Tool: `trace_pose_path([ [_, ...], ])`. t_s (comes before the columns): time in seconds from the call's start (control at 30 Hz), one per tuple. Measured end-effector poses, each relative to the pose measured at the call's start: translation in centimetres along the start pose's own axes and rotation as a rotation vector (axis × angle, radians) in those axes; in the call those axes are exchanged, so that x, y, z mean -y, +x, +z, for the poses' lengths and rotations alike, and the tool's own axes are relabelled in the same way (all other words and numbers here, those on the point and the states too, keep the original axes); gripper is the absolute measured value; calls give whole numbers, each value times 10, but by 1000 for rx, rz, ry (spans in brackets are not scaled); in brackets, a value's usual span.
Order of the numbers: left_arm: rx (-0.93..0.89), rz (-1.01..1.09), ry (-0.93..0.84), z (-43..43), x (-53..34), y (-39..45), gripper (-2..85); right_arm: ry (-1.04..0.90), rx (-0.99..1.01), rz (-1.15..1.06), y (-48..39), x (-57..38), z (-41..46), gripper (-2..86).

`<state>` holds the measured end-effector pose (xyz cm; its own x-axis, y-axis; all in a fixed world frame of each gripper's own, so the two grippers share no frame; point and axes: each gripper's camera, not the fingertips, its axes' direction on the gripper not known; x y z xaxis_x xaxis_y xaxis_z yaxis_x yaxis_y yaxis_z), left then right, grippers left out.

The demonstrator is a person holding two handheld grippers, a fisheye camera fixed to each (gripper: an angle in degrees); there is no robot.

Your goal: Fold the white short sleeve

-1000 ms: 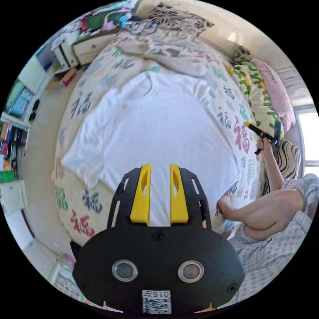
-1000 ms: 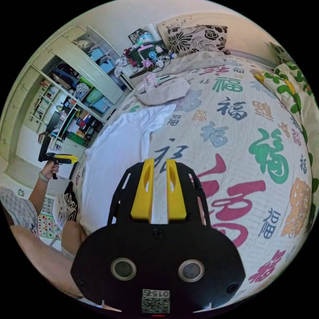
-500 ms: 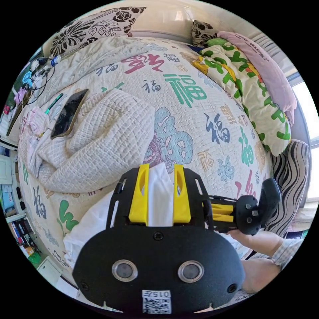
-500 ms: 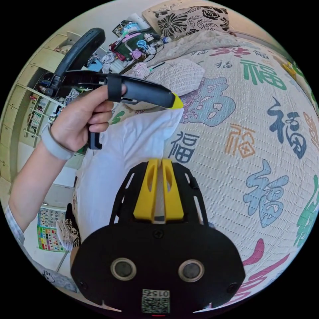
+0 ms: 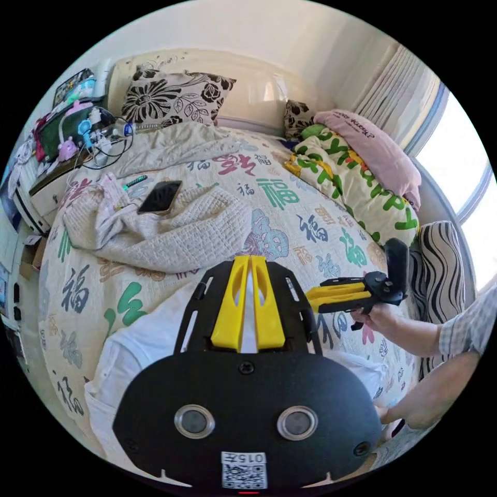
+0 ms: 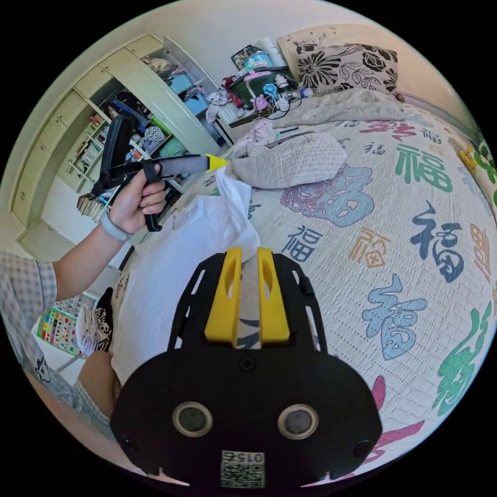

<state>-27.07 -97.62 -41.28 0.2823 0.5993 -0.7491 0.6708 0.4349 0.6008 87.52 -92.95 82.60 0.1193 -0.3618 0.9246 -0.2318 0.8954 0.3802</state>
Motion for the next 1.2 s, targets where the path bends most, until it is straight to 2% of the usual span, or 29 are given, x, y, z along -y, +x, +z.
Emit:
trace_pose_path([
  [0.17, 5, -147, 88, -50, -85, -40, -7, -47, -5, -201, -32, 28, 25, 88],
  [0.33, -37, -282, 132, -68, -137, -70, -8, -247, 219, -275, -55, 60, 70, 28],
  [0.53, 1, -384, 160, -100, -185, -88, -7, -204, 35, -517, -144, 45, 69, 2],
  [0.6, -7, -440, 142, -106, -210, -99, -7, -247, -108, -566, -168, 28, 91, 3],
  [0.67, -2, -488, 113, -108, -228, -107, -6, -233, -147, -497, -175, 21, 102, 12],
  [0.77, 10, -526, 111, -119, -253, -114, -4, -226, -36, -420, -185, 26, 103, 50],
  [0.9, 5, -558, 130, -145, -280, -122, 1, -175, -104, -419, -208, 51, 106, 81],
  [1.0, -35, -583, 135, -155, -295, -128, 29, -295, -111, -455, -230, 65, 139, 92],
  [1.1, -85, -602, 127, -160, -305, -132, 33, -394, -225, -486, -250, 63, 171, 61],
  [1.2, -51, -590, 107, -172, -312, -134, 4, -330, -272, -477, -268, 66, 175, 19],
])
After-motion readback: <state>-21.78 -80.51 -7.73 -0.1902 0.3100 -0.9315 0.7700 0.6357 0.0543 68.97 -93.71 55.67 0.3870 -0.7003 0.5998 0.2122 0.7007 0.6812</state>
